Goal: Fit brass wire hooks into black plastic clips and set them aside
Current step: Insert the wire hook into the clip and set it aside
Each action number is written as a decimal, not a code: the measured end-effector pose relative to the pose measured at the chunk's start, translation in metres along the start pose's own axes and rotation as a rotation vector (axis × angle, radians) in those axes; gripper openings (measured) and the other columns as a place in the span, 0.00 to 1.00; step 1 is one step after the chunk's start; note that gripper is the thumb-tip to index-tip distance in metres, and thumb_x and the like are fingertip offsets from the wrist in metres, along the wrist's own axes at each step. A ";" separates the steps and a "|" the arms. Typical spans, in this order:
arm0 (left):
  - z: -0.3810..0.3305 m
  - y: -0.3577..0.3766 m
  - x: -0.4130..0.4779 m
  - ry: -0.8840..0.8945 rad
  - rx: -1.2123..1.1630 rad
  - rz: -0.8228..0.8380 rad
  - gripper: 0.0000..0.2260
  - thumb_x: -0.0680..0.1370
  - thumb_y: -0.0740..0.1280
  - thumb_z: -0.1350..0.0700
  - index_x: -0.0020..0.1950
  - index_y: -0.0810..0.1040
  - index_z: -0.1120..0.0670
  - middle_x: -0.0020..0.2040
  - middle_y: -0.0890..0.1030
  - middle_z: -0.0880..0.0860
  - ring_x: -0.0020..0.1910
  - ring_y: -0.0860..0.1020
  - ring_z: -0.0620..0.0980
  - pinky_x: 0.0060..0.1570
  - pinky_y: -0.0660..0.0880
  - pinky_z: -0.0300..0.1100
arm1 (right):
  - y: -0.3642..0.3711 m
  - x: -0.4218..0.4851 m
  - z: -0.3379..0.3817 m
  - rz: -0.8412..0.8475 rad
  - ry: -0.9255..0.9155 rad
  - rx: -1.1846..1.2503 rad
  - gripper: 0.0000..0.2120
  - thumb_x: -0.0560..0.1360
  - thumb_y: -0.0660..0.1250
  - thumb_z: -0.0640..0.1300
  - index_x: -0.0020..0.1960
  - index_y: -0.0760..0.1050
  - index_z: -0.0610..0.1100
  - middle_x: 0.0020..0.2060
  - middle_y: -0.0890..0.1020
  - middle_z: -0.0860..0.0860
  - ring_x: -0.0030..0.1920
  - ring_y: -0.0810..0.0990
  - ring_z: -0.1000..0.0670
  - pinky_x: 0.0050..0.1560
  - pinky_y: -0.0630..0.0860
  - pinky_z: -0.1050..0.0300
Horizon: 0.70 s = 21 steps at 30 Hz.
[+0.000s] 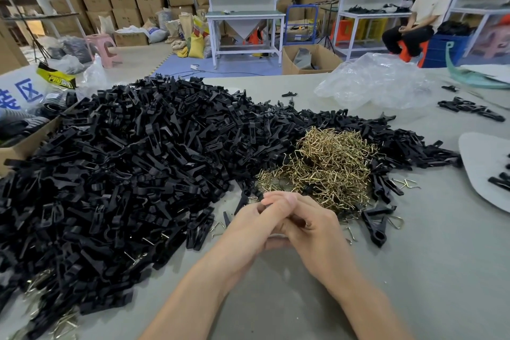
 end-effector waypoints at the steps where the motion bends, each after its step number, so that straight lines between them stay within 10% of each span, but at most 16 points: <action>1: 0.001 -0.001 0.000 -0.003 -0.020 0.007 0.24 0.77 0.67 0.42 0.49 0.83 0.65 0.55 0.84 0.59 0.61 0.81 0.54 0.57 0.80 0.49 | 0.000 0.000 0.000 0.001 0.000 -0.001 0.13 0.77 0.72 0.45 0.58 0.81 0.59 0.57 0.81 0.67 0.60 0.81 0.55 0.60 0.78 0.50; 15: 0.009 0.000 0.001 -0.195 -0.427 -0.025 0.10 0.76 0.67 0.53 0.35 0.75 0.53 0.40 0.80 0.54 0.41 0.81 0.48 0.53 0.77 0.43 | 0.004 0.001 -0.004 0.125 0.016 -0.141 0.10 0.75 0.73 0.41 0.55 0.79 0.50 0.56 0.79 0.65 0.58 0.78 0.56 0.57 0.75 0.58; 21: 0.009 0.000 0.002 -0.212 -0.357 -0.034 0.13 0.74 0.71 0.47 0.42 0.73 0.54 0.40 0.80 0.53 0.40 0.80 0.48 0.54 0.77 0.45 | 0.004 0.001 -0.005 0.124 0.057 -0.092 0.16 0.76 0.72 0.41 0.50 0.73 0.61 0.50 0.79 0.62 0.51 0.80 0.53 0.51 0.77 0.58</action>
Point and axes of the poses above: each hand's wrist, its own x-axis towards the middle knuckle, its own y-axis out of the palm, z = x × y, the point moved 4 cm from there along x, towards the middle knuckle
